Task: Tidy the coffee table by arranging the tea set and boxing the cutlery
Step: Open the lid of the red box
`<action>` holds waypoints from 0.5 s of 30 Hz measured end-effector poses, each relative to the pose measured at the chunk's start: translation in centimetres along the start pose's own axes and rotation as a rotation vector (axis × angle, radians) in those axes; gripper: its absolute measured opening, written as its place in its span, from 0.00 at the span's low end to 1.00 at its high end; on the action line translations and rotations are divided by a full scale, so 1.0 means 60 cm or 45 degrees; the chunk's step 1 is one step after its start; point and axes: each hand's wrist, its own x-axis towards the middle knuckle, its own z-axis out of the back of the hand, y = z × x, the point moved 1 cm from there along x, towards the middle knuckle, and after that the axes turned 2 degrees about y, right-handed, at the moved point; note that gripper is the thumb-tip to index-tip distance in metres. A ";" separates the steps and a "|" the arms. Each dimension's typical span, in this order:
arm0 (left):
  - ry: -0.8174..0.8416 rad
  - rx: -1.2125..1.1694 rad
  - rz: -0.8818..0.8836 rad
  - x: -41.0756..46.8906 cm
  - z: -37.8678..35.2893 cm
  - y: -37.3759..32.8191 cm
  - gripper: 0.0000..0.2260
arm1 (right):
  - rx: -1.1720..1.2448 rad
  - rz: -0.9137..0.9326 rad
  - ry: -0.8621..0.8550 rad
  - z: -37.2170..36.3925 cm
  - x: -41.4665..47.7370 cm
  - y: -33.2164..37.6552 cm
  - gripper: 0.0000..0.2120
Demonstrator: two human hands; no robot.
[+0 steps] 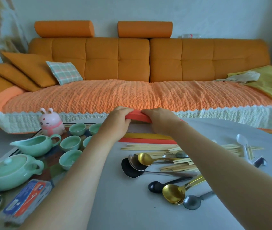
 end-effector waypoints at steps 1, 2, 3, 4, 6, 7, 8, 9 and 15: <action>-0.005 0.003 -0.022 0.001 0.001 -0.007 0.20 | -0.029 -0.002 -0.005 0.003 -0.002 -0.001 0.20; -0.007 0.016 -0.042 0.001 0.001 -0.015 0.21 | -0.045 -0.009 -0.023 0.007 -0.007 -0.004 0.21; -0.010 0.034 -0.063 0.002 0.001 -0.025 0.24 | -0.055 -0.014 -0.051 0.012 -0.013 -0.010 0.23; -0.019 0.047 -0.085 0.001 0.001 -0.037 0.26 | -0.061 -0.018 -0.083 0.017 -0.021 -0.018 0.24; -0.068 0.037 -0.132 -0.003 -0.004 -0.065 0.29 | -0.095 -0.033 -0.139 0.025 -0.041 -0.042 0.26; -0.093 0.028 -0.152 -0.005 -0.008 -0.083 0.30 | -0.116 -0.048 -0.158 0.026 -0.053 -0.059 0.26; -0.102 0.022 -0.165 -0.007 -0.015 -0.100 0.29 | -0.125 -0.068 -0.180 0.027 -0.066 -0.079 0.25; -0.091 0.017 -0.171 -0.007 -0.025 -0.118 0.28 | -0.122 -0.092 -0.205 0.024 -0.079 -0.102 0.25; 0.173 0.107 -0.174 0.022 -0.113 -0.204 0.24 | -0.165 -0.286 -0.332 -0.007 -0.166 -0.233 0.27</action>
